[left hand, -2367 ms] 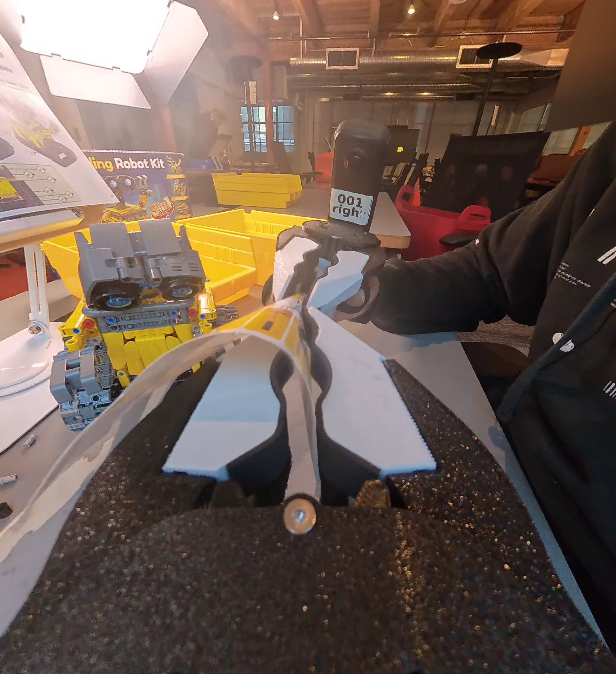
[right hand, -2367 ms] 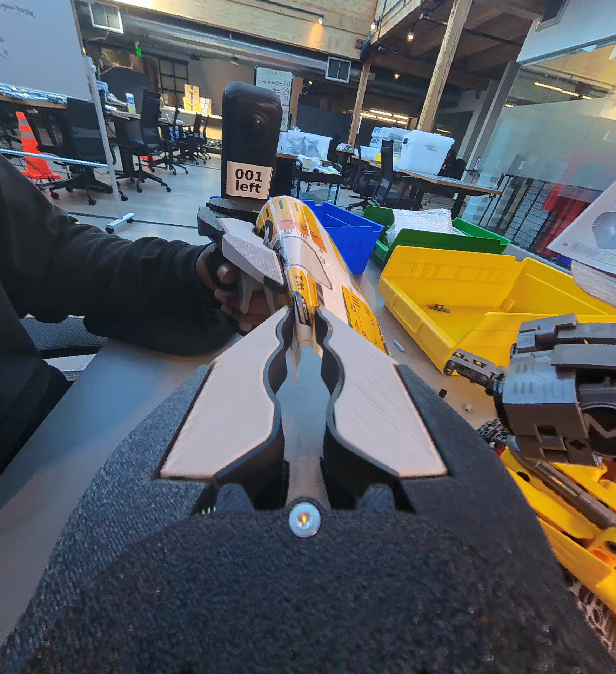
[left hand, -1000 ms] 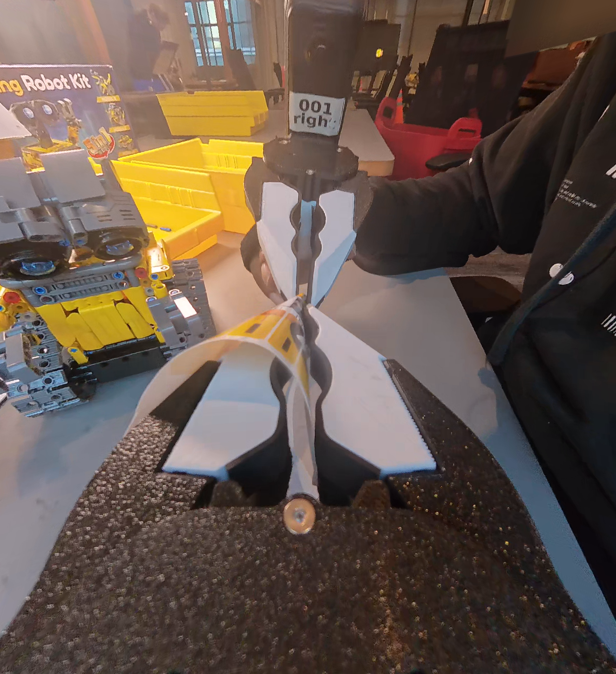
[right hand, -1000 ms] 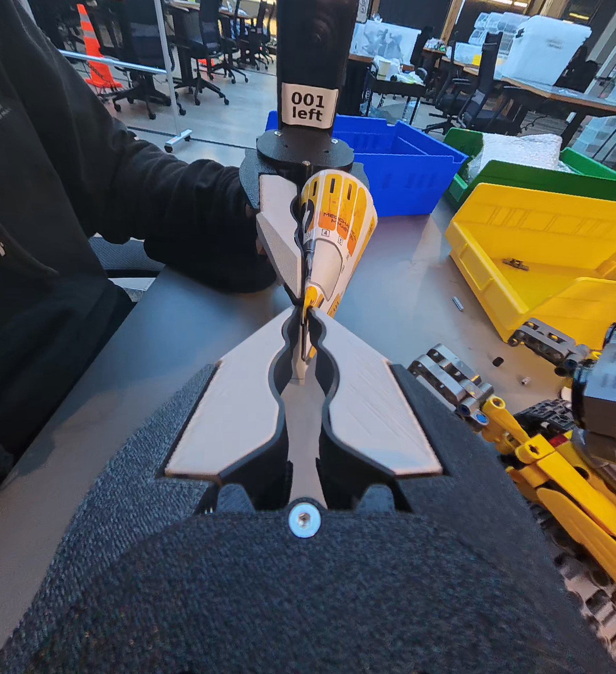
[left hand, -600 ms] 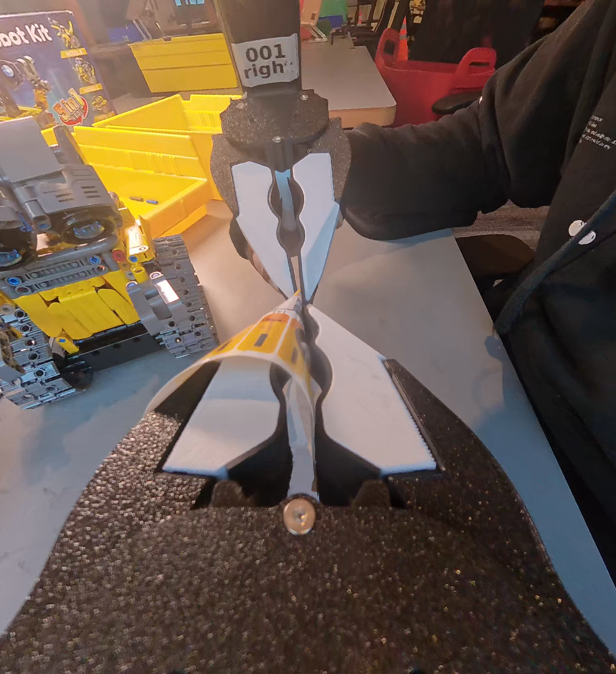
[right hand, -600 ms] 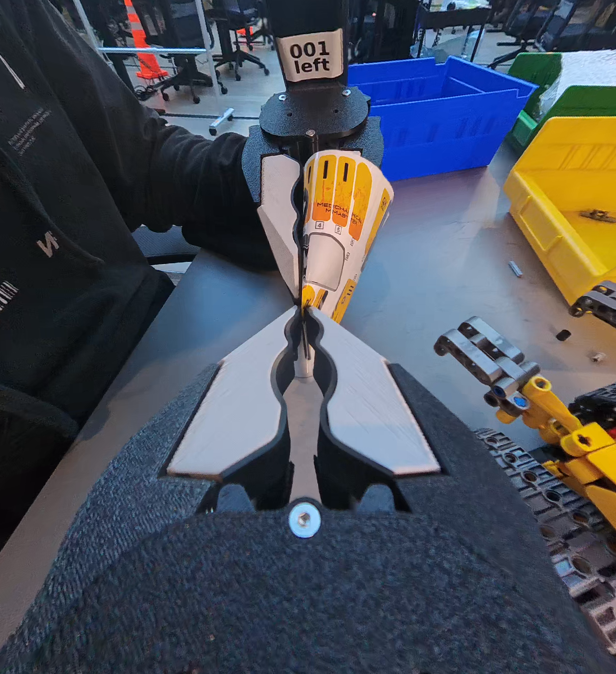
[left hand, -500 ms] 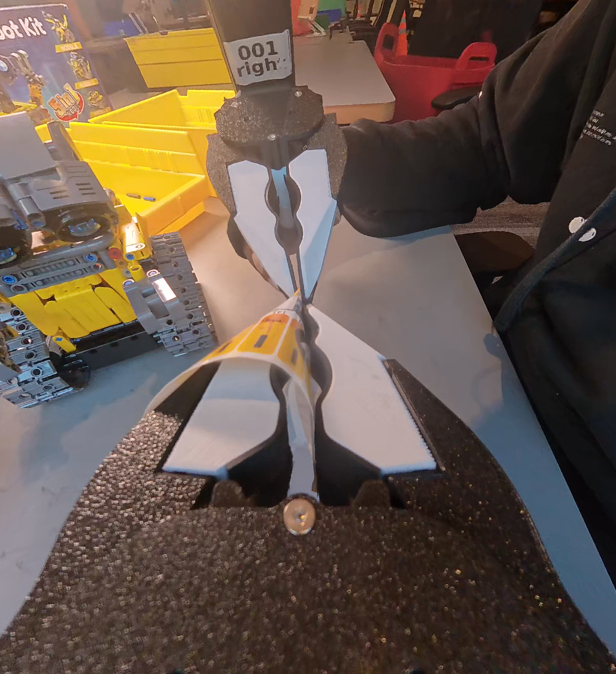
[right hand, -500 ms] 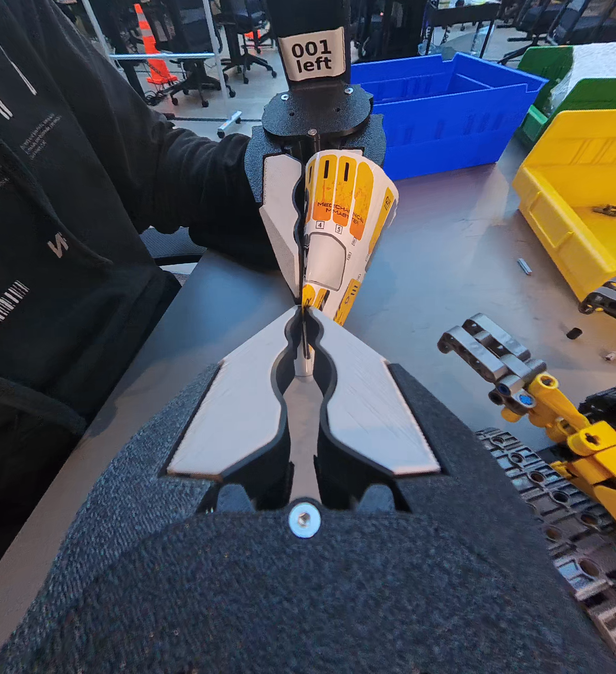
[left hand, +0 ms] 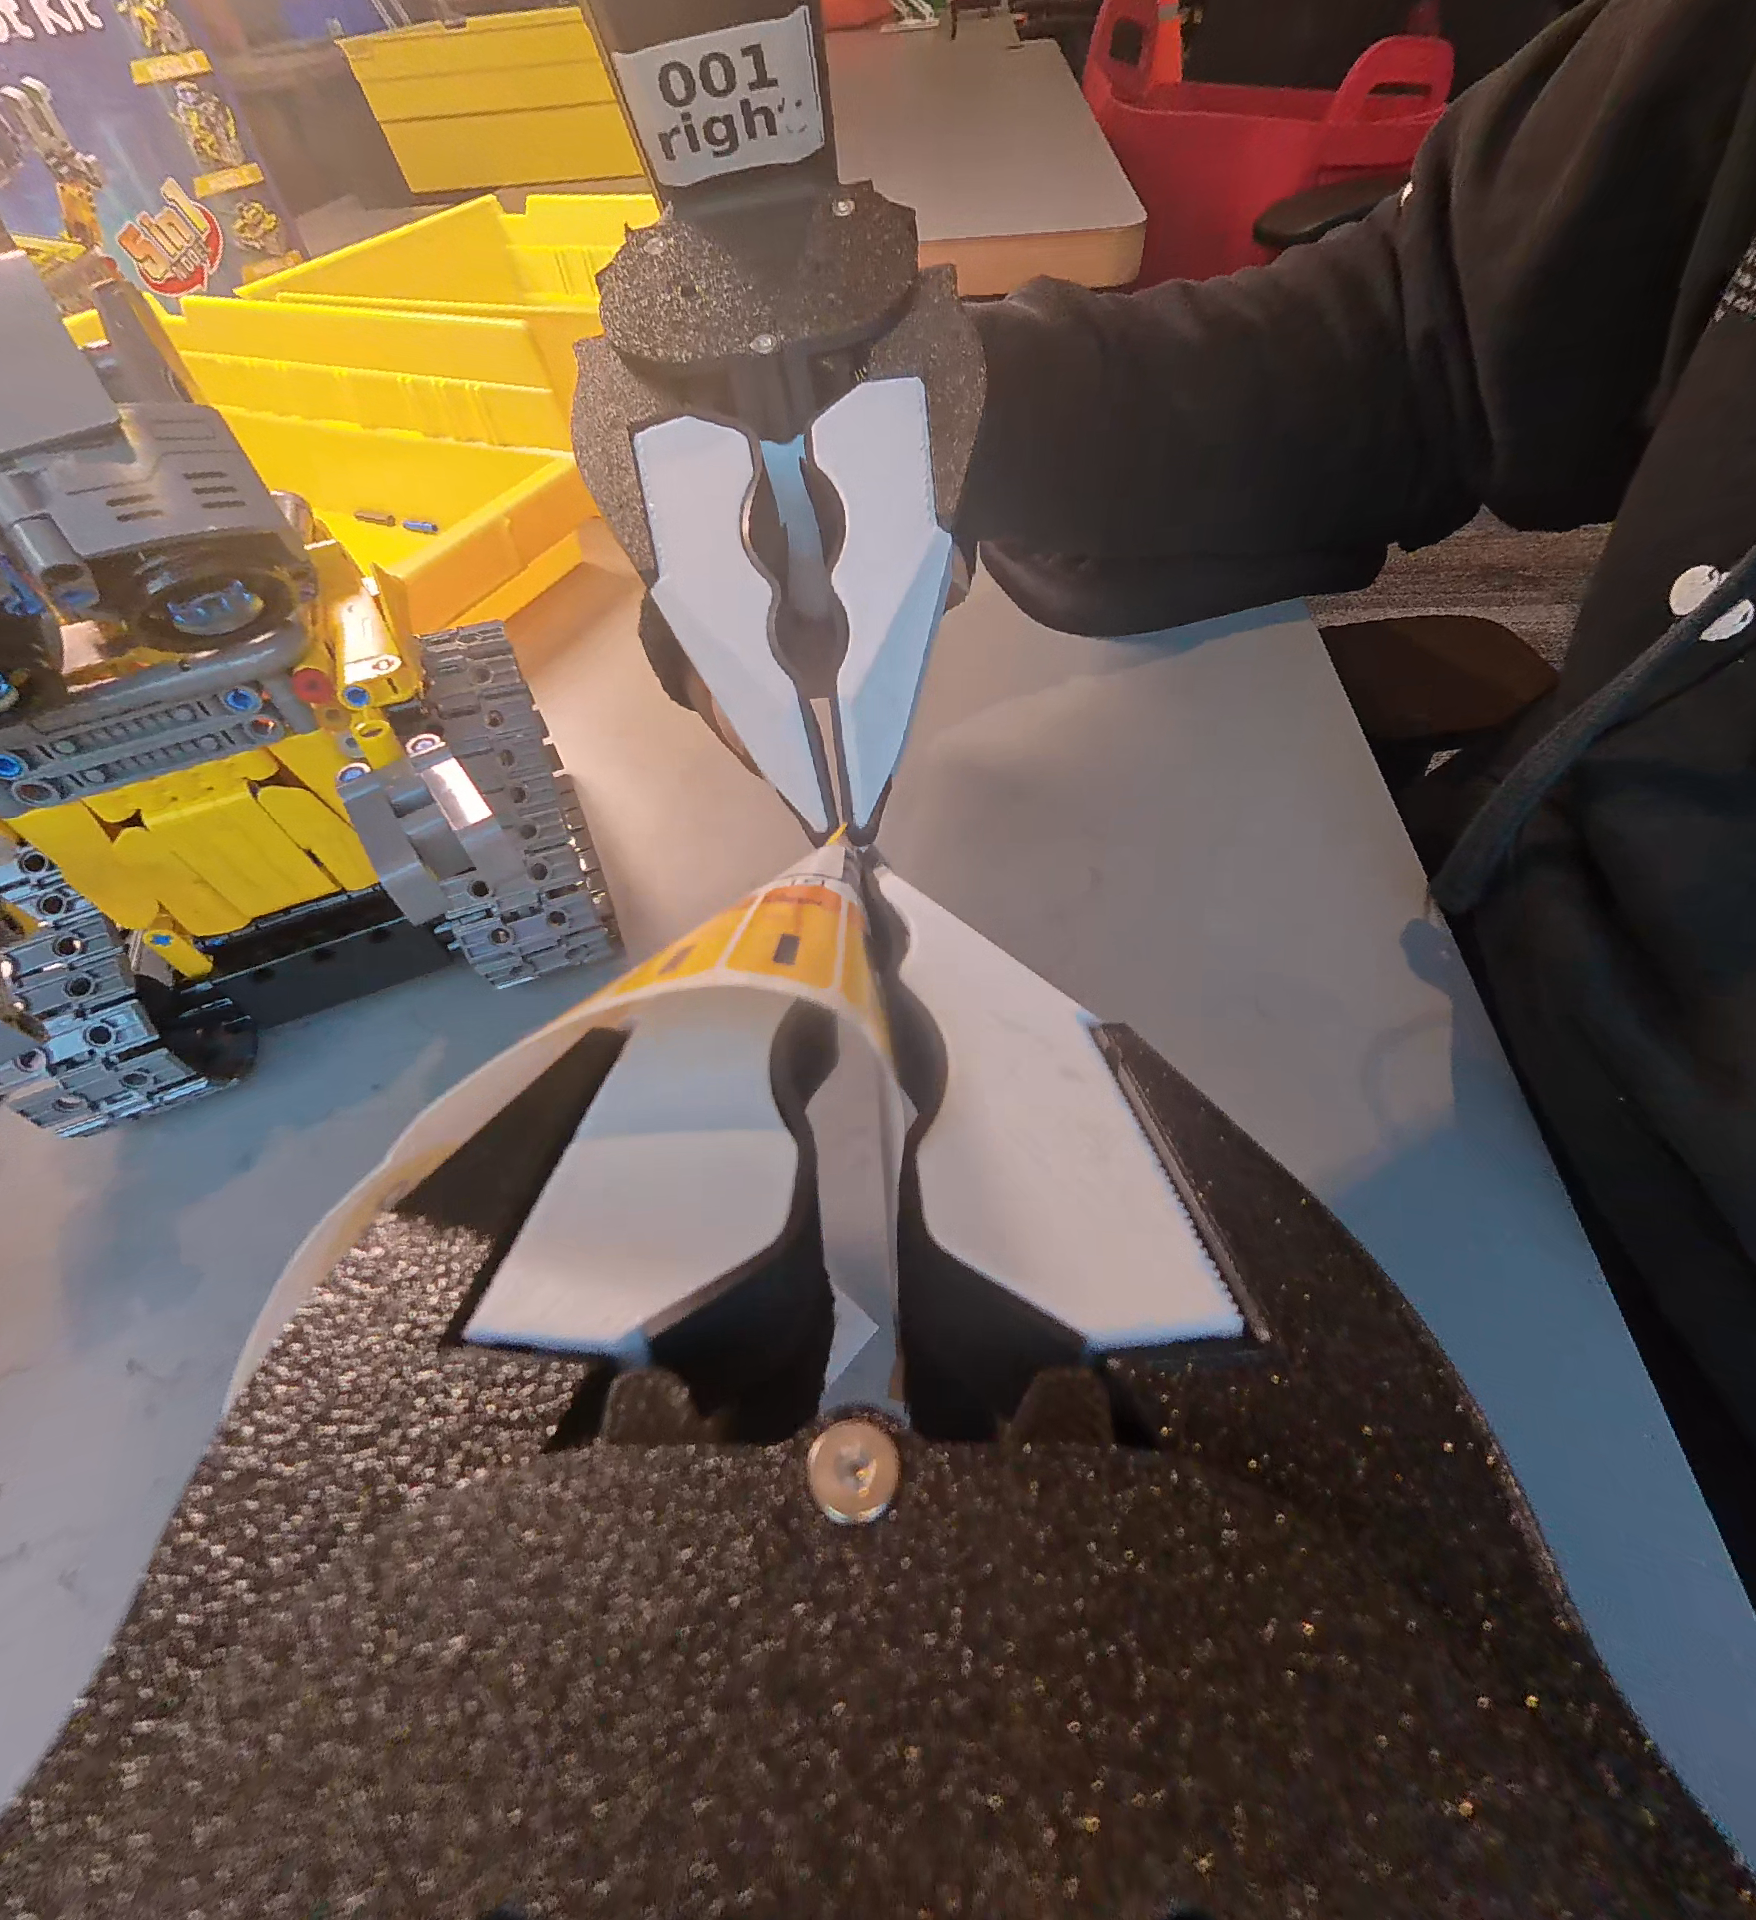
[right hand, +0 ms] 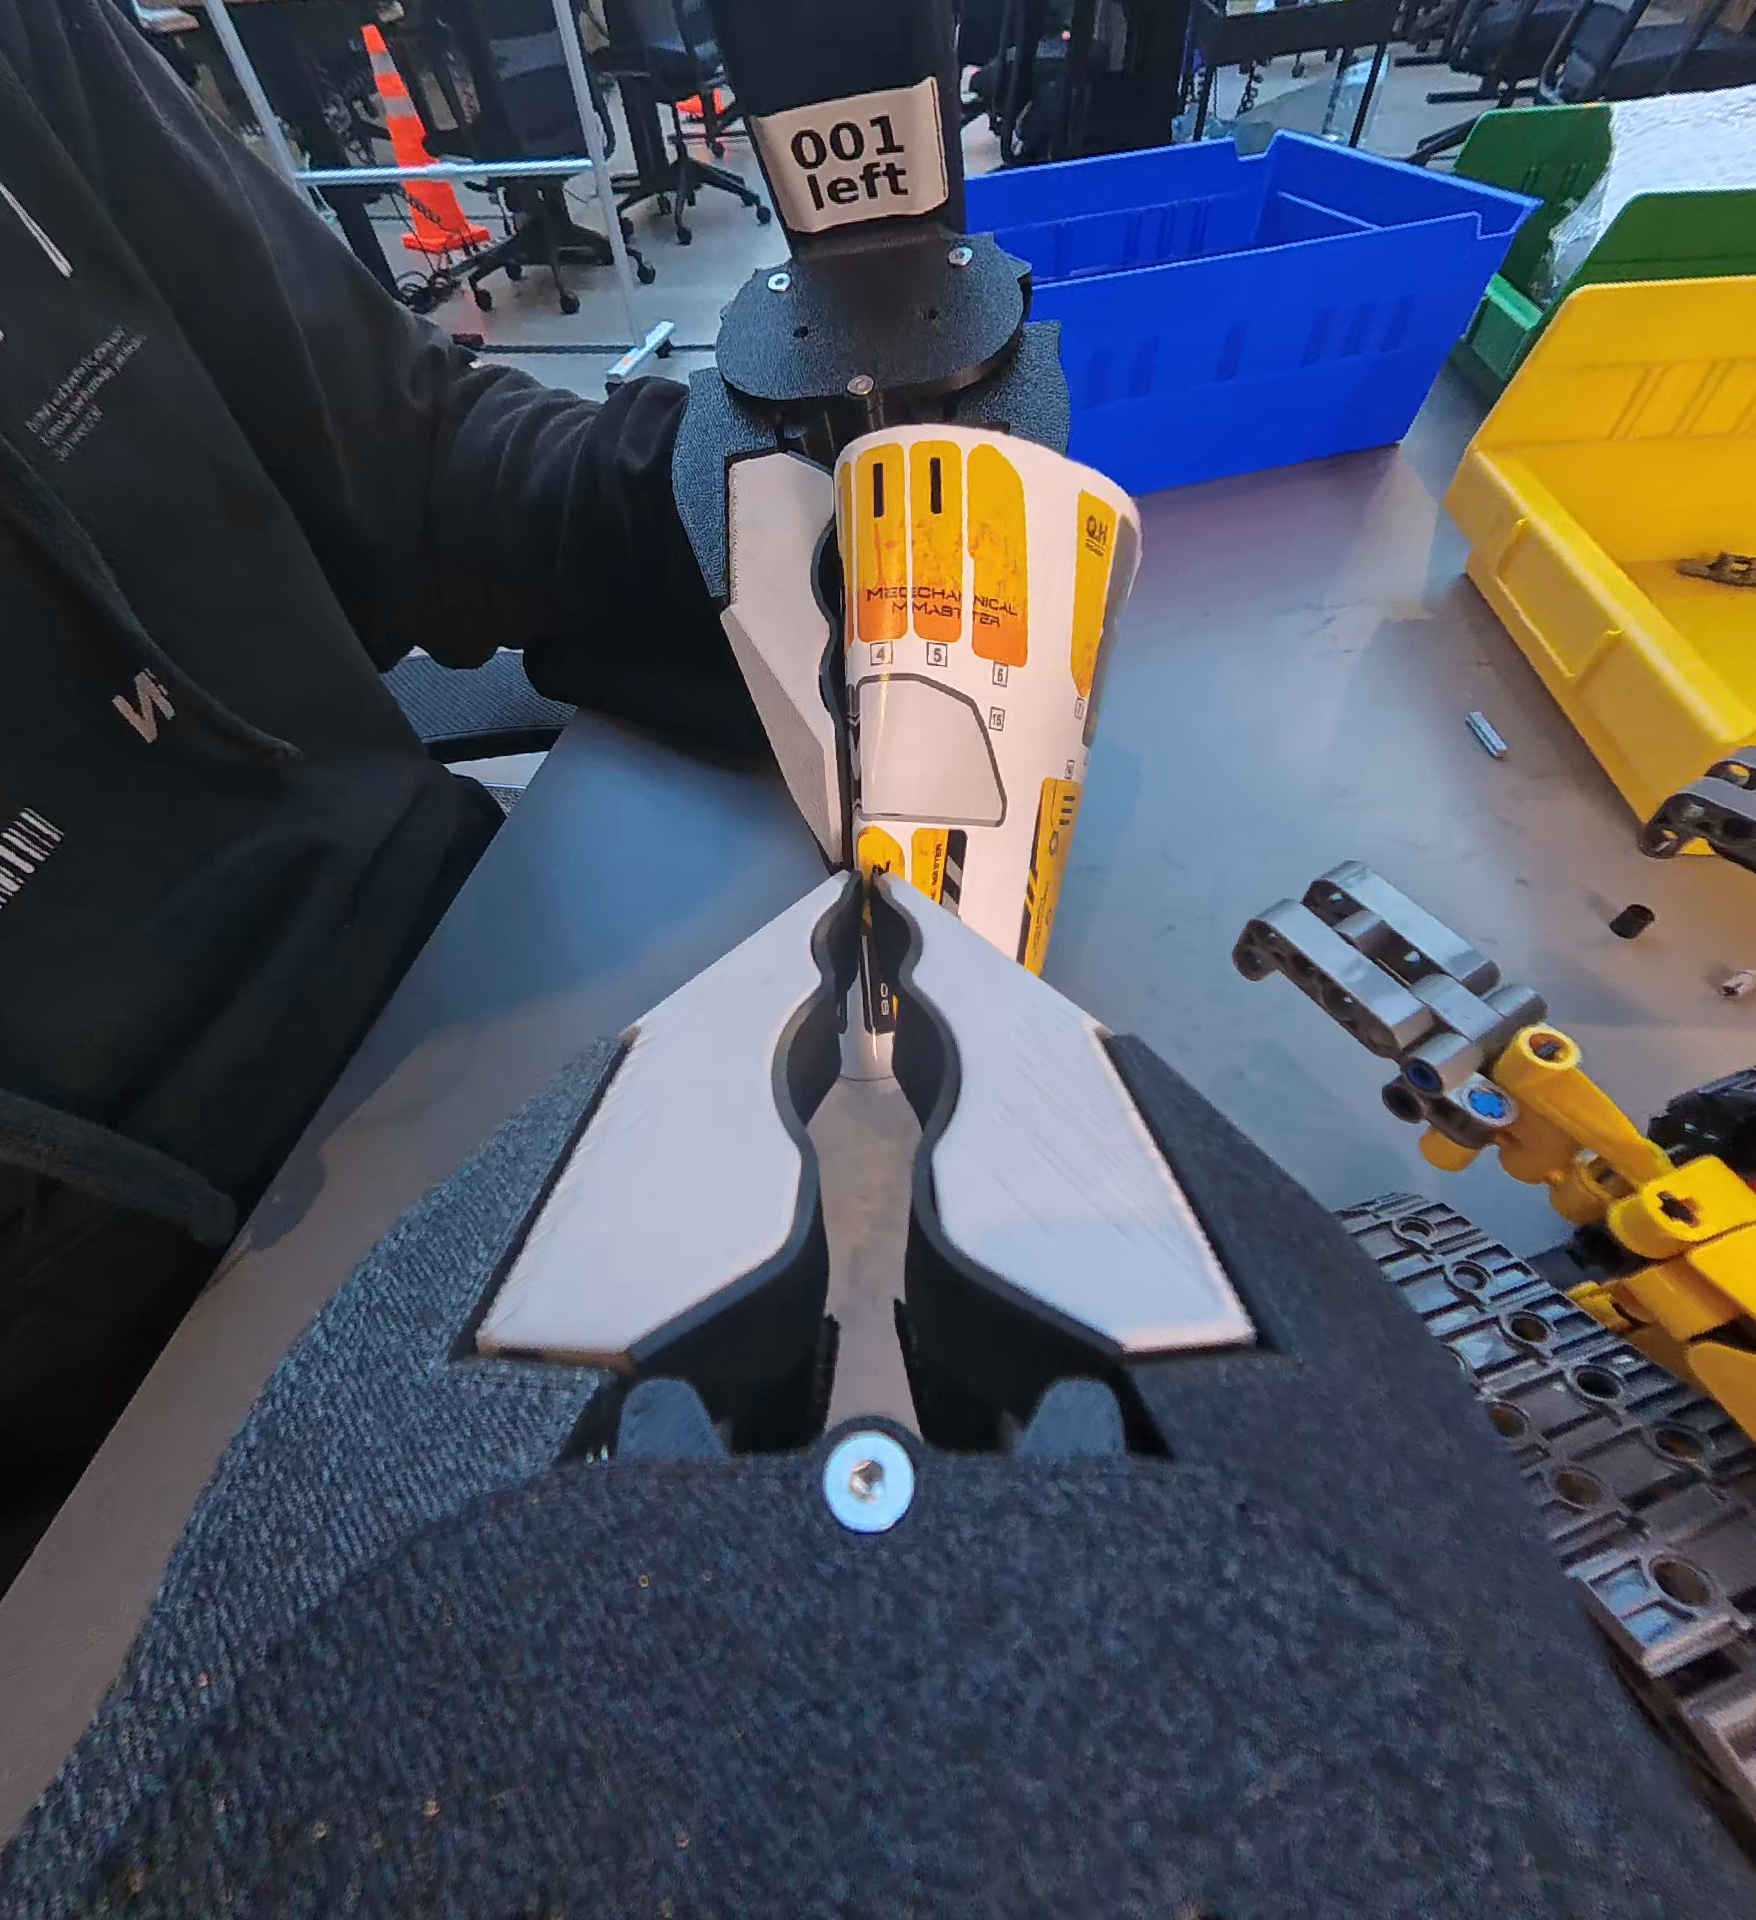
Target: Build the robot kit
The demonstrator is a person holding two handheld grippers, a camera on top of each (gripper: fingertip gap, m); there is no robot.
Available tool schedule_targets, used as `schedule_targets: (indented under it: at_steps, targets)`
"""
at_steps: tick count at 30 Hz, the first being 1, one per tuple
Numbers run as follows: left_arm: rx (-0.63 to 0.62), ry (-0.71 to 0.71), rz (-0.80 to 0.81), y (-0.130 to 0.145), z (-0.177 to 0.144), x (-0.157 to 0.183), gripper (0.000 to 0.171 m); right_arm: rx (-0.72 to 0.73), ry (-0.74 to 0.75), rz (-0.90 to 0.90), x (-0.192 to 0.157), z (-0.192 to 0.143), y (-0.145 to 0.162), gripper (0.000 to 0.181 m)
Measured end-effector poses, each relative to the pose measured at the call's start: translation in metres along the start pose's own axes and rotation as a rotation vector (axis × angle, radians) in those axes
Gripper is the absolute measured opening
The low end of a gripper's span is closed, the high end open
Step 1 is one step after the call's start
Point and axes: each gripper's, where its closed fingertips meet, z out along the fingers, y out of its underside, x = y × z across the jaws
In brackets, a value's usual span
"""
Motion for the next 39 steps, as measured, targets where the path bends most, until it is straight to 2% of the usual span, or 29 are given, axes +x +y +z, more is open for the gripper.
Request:
schedule_targets:
  at_steps: [6,10,15,20,22,25,27,29,34,35,38,39]
  targets:
    - [0.001,-0.010,0.005,-0.001,-0.001,-0.002,0.000,0.037,-0.028,0.066,0.001,-0.002,-0.002,0.000]
    - [0.004,-0.038,0.010,-0.001,-0.003,-0.007,0.000,0.113,-0.032,0.137,0.008,-0.012,-0.011,0.000]
    - [0.054,-0.068,-0.043,-0.008,-0.008,-0.017,0.000,0.194,-0.017,0.128,0.010,-0.019,-0.026,0.000]
    - [0.084,-0.058,-0.259,-0.007,-0.020,-0.034,0.000,0.329,0.008,0.099,0.012,-0.033,-0.046,0.000]
    - [0.048,-0.012,-0.364,0.002,-0.028,-0.036,0.000,0.387,0.011,0.105,0.014,-0.041,-0.055,0.000]
    - [-0.012,0.050,-0.542,0.020,-0.041,-0.038,0.000,0.388,0.029,0.098,0.017,-0.045,-0.055,0.000]
    - [-0.064,0.032,-0.592,0.036,-0.049,-0.044,0.000,0.384,0.030,0.102,0.017,-0.044,-0.054,0.000]
    - [-0.077,0.084,-0.595,0.039,-0.058,-0.039,0.000,0.380,0.027,0.100,0.016,-0.043,-0.053,0.000]
    - [-0.058,0.188,-0.453,0.027,-0.082,-0.020,0.000,0.387,0.026,0.097,0.016,-0.045,-0.054,0.000]
    - [-0.100,0.143,-0.474,0.039,-0.086,-0.026,0.000,0.387,0.027,0.097,0.016,-0.046,-0.054,0.000]
    - [-0.337,-0.109,-0.661,0.106,-0.100,-0.063,0.000,0.379,0.023,0.101,0.015,-0.044,-0.052,0.000]
    - [-0.374,-0.138,-0.709,0.119,-0.103,-0.066,0.000,0.375,0.018,0.103,0.015,-0.043,-0.051,0.000]
